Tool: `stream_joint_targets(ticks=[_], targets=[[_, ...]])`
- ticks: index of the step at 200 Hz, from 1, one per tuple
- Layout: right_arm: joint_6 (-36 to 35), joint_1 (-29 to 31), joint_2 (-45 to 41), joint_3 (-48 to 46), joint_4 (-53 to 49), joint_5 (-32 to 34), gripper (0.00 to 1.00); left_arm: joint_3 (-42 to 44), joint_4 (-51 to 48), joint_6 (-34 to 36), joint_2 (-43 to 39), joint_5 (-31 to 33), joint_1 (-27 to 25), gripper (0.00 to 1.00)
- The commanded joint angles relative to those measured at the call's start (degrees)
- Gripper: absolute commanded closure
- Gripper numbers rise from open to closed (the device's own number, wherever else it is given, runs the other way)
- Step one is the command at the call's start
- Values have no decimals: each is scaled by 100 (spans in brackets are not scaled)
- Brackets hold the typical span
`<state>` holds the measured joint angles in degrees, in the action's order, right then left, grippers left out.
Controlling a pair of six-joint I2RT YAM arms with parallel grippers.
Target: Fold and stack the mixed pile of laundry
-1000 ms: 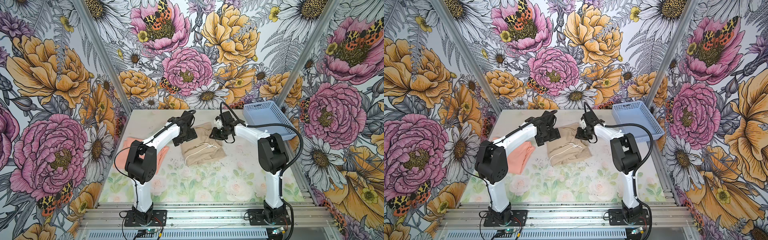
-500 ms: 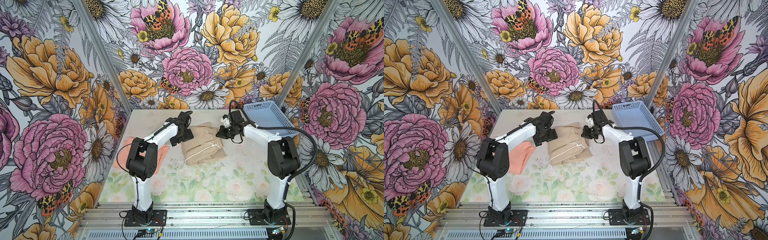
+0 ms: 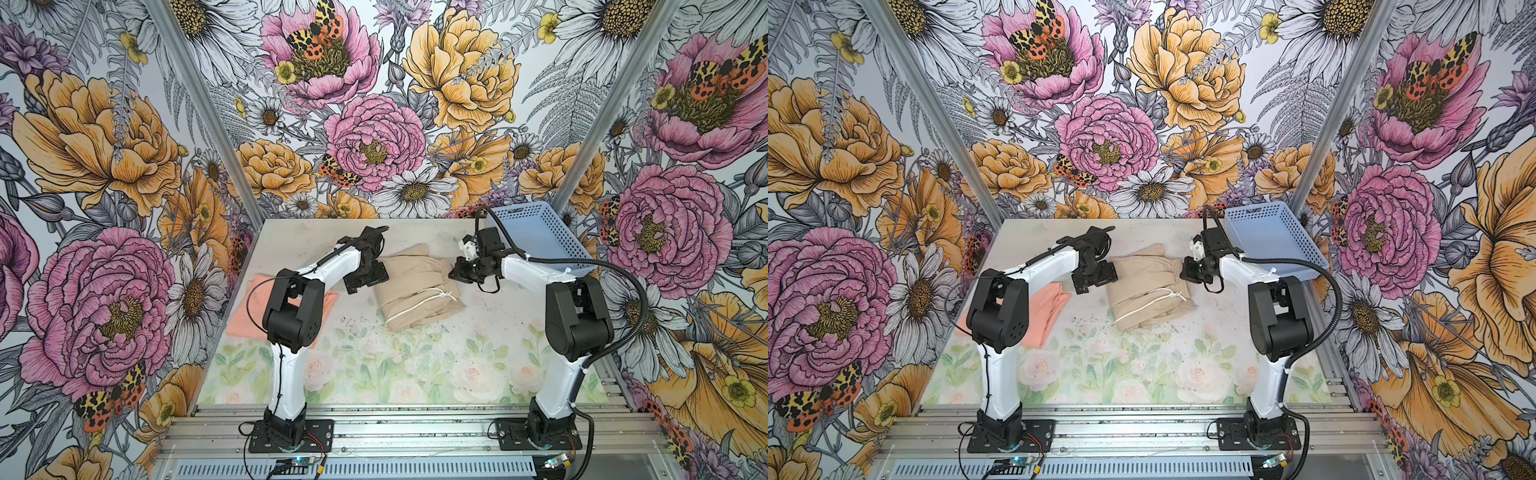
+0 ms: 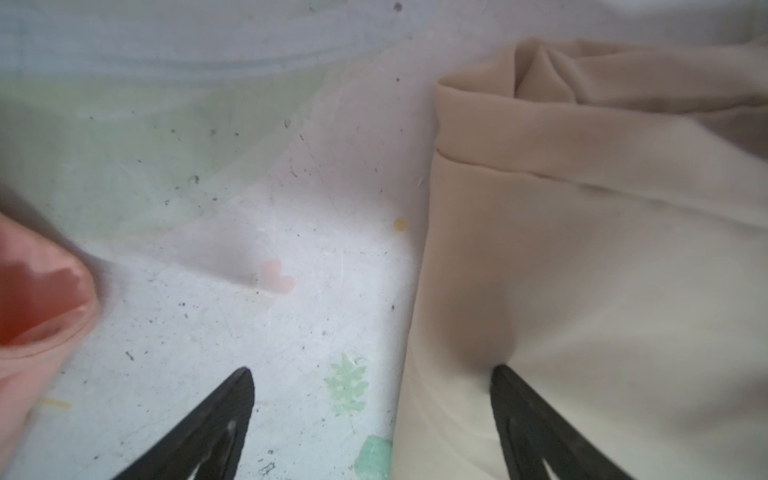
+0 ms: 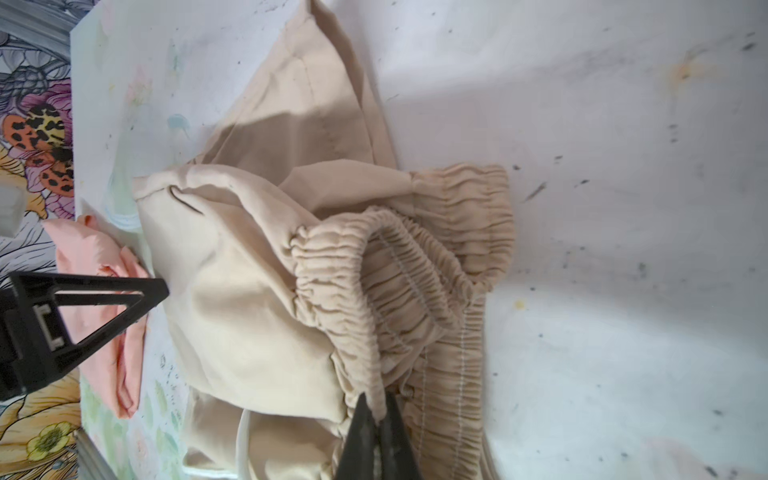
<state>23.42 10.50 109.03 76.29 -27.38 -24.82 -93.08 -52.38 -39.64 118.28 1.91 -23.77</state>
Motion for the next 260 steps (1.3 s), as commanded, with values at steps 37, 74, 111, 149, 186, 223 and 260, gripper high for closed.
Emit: stream_joint_targets(ticks=[37,74,111,149,186,223,260], targets=[[-127,-89,776,420,180,661,100,-271,92,233,274,-251,-66,10],[-109,-127,239,310,195,583,80,-367,53,322,213,-176,-108,10],[39,-281,193,558,217,76,61,-421,58,400,229,-148,-93,10],[76,-312,601,810,329,-556,57,-531,53,448,281,-156,-88,10],[11,-260,775,850,329,-941,57,-545,61,561,325,-191,-55,10],[-3,-236,1000,960,325,-972,63,-657,67,645,423,-208,3,9],[-81,-151,828,1164,292,-1024,95,-821,55,858,547,-312,39,10]])
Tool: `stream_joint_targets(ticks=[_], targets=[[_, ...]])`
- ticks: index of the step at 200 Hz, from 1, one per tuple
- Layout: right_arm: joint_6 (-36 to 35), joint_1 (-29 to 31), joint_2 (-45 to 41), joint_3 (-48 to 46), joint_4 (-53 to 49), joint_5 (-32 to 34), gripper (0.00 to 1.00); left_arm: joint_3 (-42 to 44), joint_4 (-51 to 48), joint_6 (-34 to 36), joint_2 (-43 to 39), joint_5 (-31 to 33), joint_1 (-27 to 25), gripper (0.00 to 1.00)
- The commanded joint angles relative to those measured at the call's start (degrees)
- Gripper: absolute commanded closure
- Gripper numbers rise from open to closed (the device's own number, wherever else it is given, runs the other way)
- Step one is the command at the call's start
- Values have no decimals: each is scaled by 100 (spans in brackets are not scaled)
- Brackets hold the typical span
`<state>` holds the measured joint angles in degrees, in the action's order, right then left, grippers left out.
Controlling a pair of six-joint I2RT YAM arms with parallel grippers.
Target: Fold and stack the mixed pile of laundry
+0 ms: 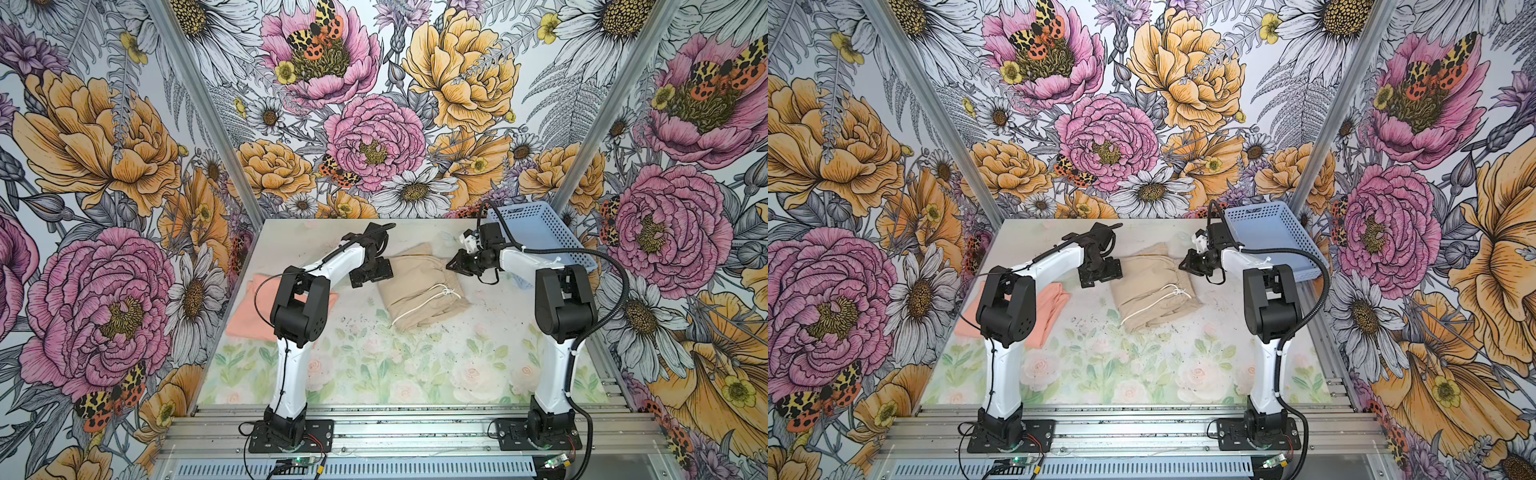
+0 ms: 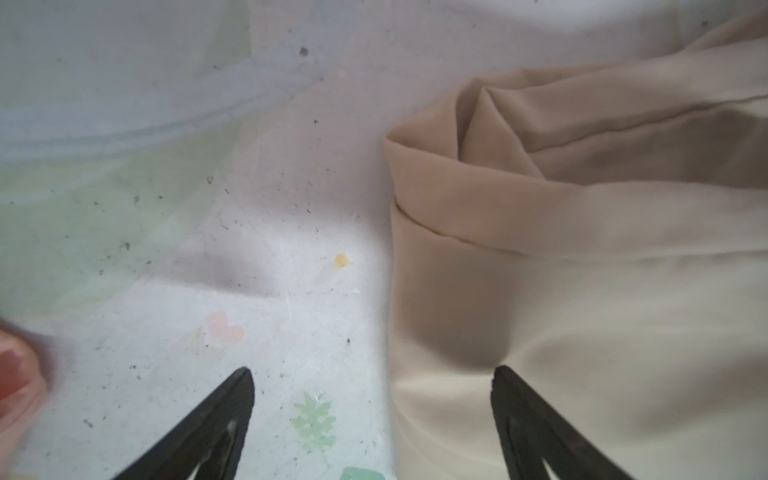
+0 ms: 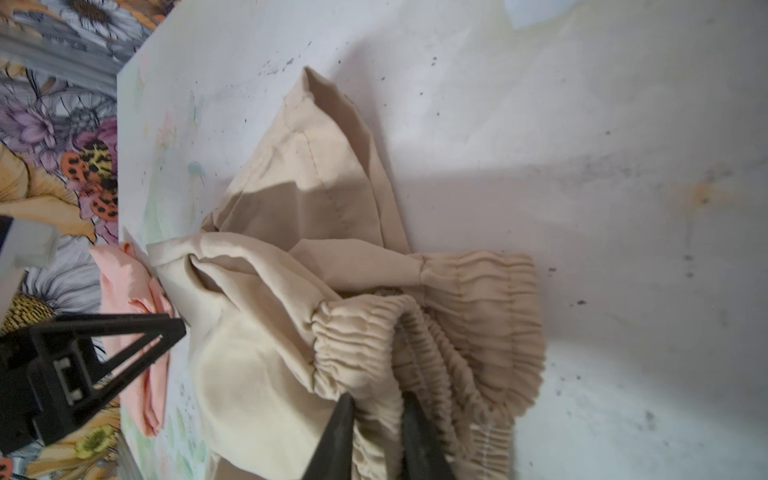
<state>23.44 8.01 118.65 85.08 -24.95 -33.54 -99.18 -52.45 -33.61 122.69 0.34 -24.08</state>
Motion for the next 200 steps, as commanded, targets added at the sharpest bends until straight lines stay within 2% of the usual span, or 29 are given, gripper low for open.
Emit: stream_joint_targets(ticks=[1,6,52,77,105,167,188,200], targets=[[-84,101,-146,292,42,-157,97,-214,60,261,106,-151,70,9],[-114,106,-198,315,2,-165,100,-230,67,282,103,-155,71,9],[-557,199,-696,829,-911,-227,100,-427,54,458,79,-124,43,9],[-829,147,-641,1301,-1365,-112,100,-482,20,526,74,-133,35,9],[-953,28,-99,1793,-1534,-13,100,-607,-85,650,235,-172,10,9],[-1123,-105,1324,2801,-1693,919,100,-886,-167,691,676,-260,-140,10],[-1029,-140,1495,3063,-1695,1124,88,-982,-226,695,761,-229,-189,10],[-1011,-151,1383,3072,-1689,1164,75,-1039,-255,689,765,-200,-208,10]])
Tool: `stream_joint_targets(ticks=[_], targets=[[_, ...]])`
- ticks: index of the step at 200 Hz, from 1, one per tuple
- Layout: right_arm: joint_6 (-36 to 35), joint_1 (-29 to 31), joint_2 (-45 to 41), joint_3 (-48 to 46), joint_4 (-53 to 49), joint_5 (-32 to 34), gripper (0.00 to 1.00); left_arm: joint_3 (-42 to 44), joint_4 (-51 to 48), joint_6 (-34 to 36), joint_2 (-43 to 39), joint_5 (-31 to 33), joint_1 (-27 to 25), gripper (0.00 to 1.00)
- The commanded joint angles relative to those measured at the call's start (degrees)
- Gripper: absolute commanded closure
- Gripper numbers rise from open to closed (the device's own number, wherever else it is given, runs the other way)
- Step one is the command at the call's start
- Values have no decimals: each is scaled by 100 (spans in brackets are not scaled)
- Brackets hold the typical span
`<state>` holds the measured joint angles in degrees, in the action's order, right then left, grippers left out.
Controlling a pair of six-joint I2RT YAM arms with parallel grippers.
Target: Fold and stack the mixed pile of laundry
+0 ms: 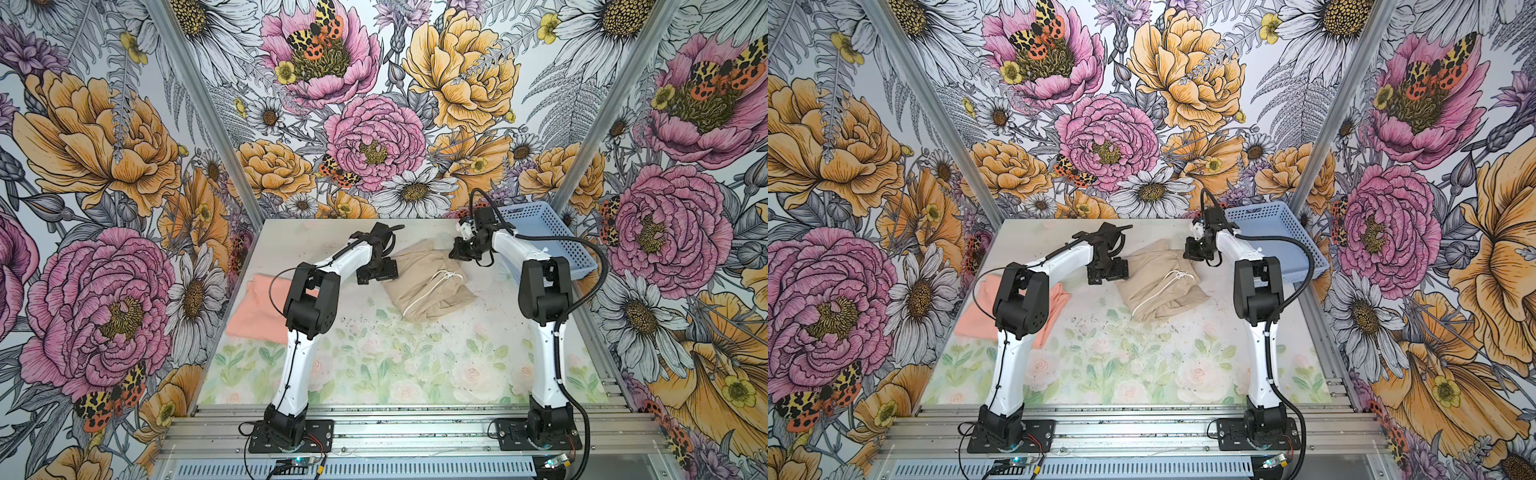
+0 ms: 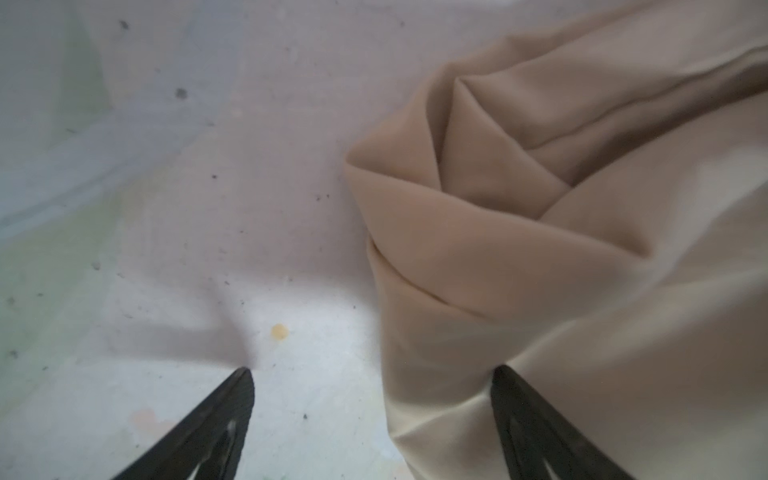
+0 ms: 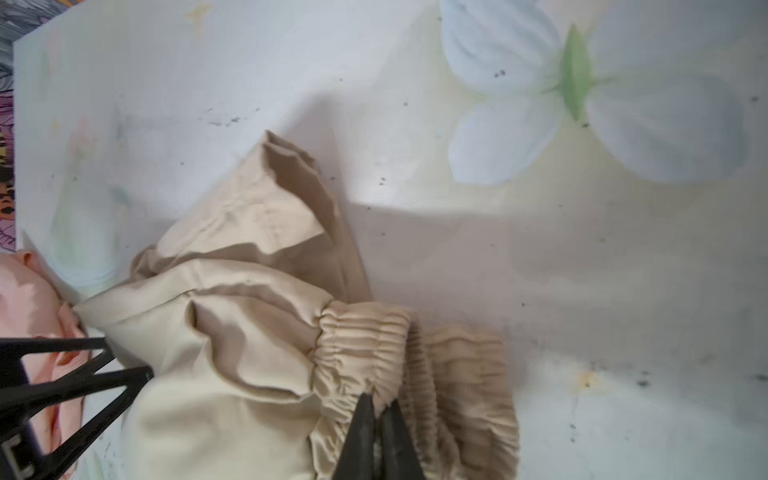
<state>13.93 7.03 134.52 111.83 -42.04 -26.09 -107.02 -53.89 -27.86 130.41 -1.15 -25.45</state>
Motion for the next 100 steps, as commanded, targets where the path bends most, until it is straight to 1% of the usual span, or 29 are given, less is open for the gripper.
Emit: stream_joint_targets(ticks=[1,8,15,33,51,68,100], targets=[[-59,-52,-219,395,21,419,74,-260,-112,114,-7,-47,-68,10],[-60,-61,-353,333,21,440,67,-290,-123,114,-17,-20,-71,9],[-63,-61,-509,234,21,447,62,-314,-131,114,-46,2,-82,9],[-34,-94,-972,-166,34,405,55,-429,-195,156,-60,57,-89,9],[25,-106,-1390,-666,44,257,52,-557,-253,190,-61,109,-88,9],[82,-105,-1717,-1212,158,79,52,-673,-292,234,15,117,-98,9],[112,-96,-1985,-1965,388,-39,52,-1028,-410,337,296,161,-126,10]])
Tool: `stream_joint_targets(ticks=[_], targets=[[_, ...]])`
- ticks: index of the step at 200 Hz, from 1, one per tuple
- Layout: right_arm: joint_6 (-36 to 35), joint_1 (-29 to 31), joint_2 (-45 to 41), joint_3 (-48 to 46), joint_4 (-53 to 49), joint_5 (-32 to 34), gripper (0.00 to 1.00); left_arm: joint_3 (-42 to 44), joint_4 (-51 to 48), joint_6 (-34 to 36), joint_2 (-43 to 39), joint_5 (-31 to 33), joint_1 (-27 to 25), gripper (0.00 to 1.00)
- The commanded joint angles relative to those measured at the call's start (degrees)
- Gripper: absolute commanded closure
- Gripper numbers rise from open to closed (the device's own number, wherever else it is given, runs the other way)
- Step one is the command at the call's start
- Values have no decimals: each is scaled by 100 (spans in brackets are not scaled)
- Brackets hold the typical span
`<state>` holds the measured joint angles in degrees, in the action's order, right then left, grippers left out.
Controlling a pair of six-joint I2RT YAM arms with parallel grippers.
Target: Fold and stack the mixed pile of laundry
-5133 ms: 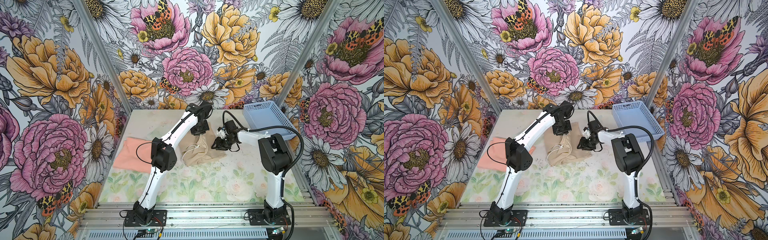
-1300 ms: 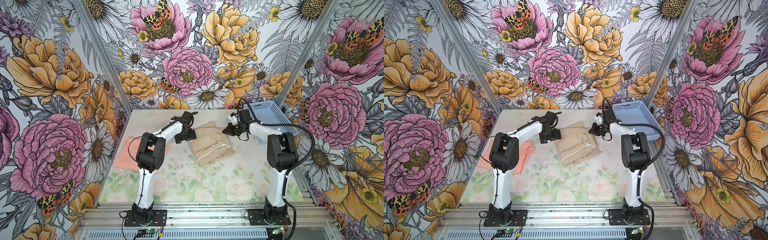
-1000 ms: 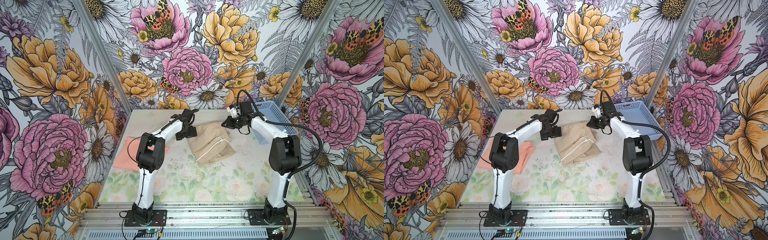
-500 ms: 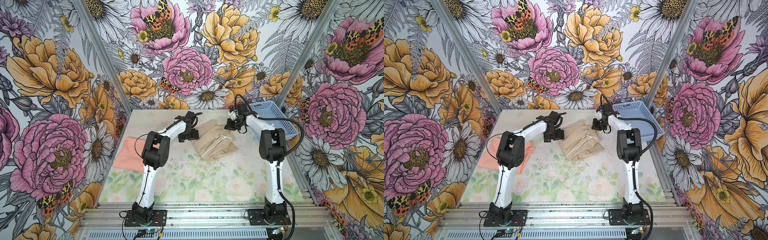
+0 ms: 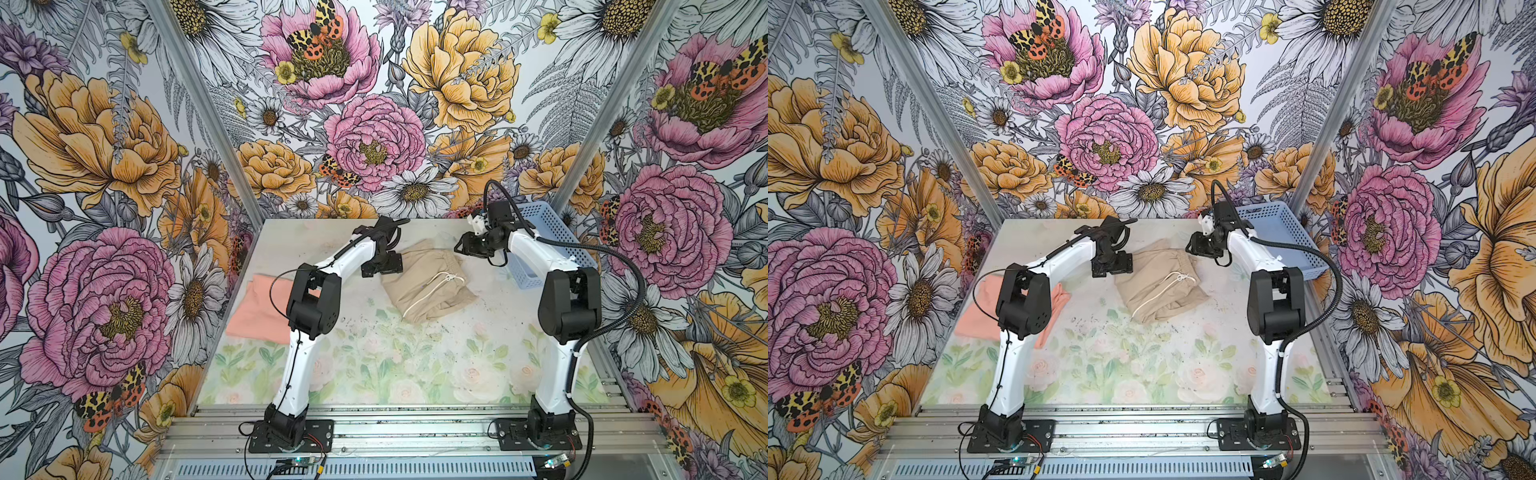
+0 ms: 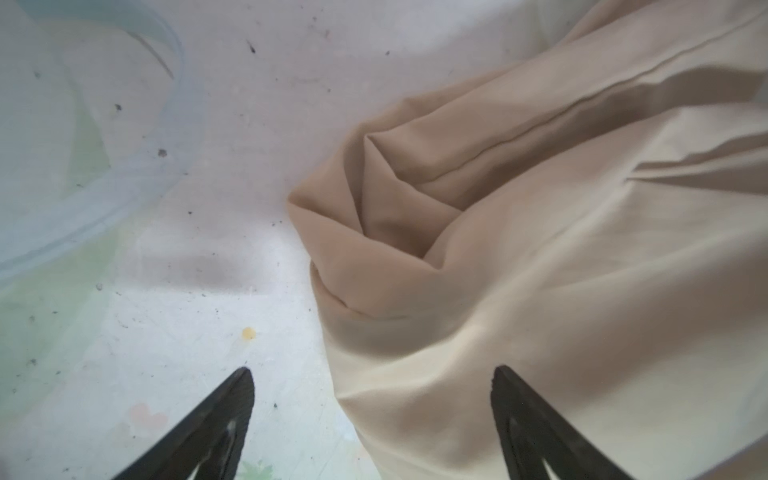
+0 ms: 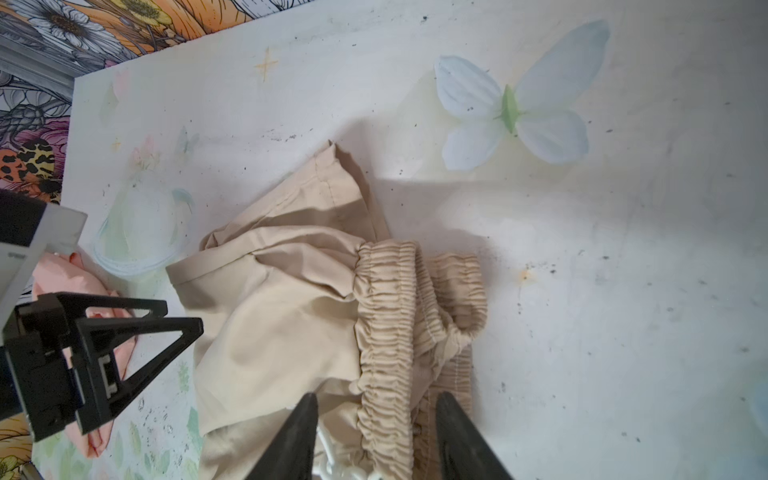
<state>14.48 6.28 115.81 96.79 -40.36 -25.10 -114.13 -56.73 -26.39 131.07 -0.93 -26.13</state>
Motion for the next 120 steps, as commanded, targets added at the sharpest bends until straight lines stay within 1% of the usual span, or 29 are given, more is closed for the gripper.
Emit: stream_joint_targets(ticks=[1,32,44,62,78,92,120], targets=[[56,-22,-108,-478,225,-145,52,-332,-131,193,242,151,-58,9],[55,-5,50,-748,411,-227,58,-765,-244,299,534,231,-51,10],[7,6,148,-737,441,-116,63,-932,-308,360,669,240,-56,9],[-61,-2,308,-659,450,-41,74,-1116,-410,428,868,279,-47,10],[-99,-22,436,-547,450,-131,89,-1160,-453,464,1003,274,-23,9],[-122,-35,510,-463,450,-71,100,-1130,-453,468,1072,303,-11,10],[-152,-142,639,-244,441,203,100,-1018,-445,495,1140,377,27,11]])
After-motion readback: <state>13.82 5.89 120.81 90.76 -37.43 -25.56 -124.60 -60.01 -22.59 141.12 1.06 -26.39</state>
